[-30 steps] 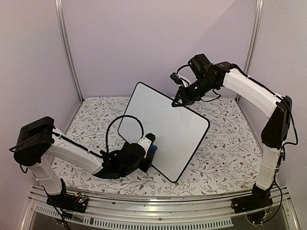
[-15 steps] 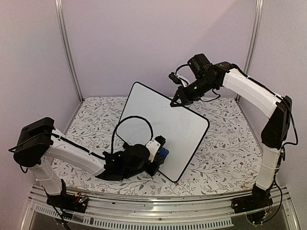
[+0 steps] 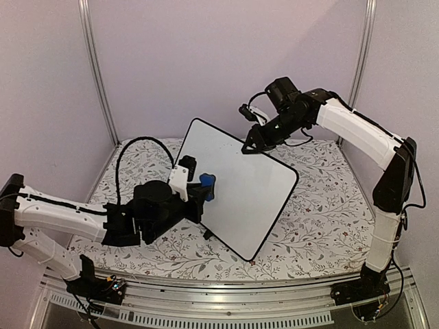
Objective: Erase the whiteboard
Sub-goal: Place the whiteboard eraser at the corner of the board.
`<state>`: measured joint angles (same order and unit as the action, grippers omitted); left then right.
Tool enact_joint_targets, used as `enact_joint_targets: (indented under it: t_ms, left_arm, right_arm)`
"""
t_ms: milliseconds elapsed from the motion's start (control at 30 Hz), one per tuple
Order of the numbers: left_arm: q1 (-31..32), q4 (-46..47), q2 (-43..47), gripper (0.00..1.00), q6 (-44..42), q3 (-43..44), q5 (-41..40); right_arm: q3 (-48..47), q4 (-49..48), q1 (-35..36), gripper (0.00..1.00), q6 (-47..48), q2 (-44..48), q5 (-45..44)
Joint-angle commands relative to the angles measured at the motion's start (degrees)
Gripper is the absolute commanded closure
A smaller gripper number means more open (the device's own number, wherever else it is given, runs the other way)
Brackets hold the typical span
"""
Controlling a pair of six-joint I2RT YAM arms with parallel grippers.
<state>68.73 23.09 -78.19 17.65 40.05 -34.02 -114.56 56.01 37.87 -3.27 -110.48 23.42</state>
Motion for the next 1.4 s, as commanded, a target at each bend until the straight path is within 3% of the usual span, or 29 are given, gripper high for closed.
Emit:
enact_joint_targets:
  t_ms: [0,267,300,433,533,800,1200,1367]
  left_arm:
    - [-3.4,-6.6,7.0,0.97,4.6,-2.6,-9.1]
    - [-8.1,-19.2,18.4,0.93,14.1,-6.0,-13.9]
    - [-8.7,-21.8,19.2,0.92,15.6,-6.0,-14.3]
    - [-10.7,-32.4,21.3,0.88,22.0,-6.0,-14.7]
    - [-13.0,-37.1,22.0,0.76,26.2,-6.7,-12.8]
    - [-22.0,-38.4,22.4,0.61,31.5,-10.6,-3.2]
    - [-32.8,-31.0,24.2,0.55,32.5,-17.2,11.2]
    - [-37.5,-26.9,22.8,0.46,32.9,-19.2,17.6]
  right_arm:
    - [-0.7,2.7,1.7,0.73,1.6,-1.0,-0.8]
    - [-3.8,3.2,1.6,0.46,1.9,-0.7,-4.2]
    - [-3.9,3.1,1.6,0.41,2.0,-0.4,-4.8]
    - [-4.0,2.0,1.4,0.02,2.1,0.8,-7.5]
    - [-4.4,1.4,1.3,0.01,1.8,1.5,-8.6]
    - [-4.9,-0.1,0.8,0.01,0.8,3.0,-11.6]
    - [-0.6,-2.1,0.7,0.01,-0.4,6.6,-14.6]
    - [3.3,-3.6,0.6,0.01,-0.9,9.5,-18.2]
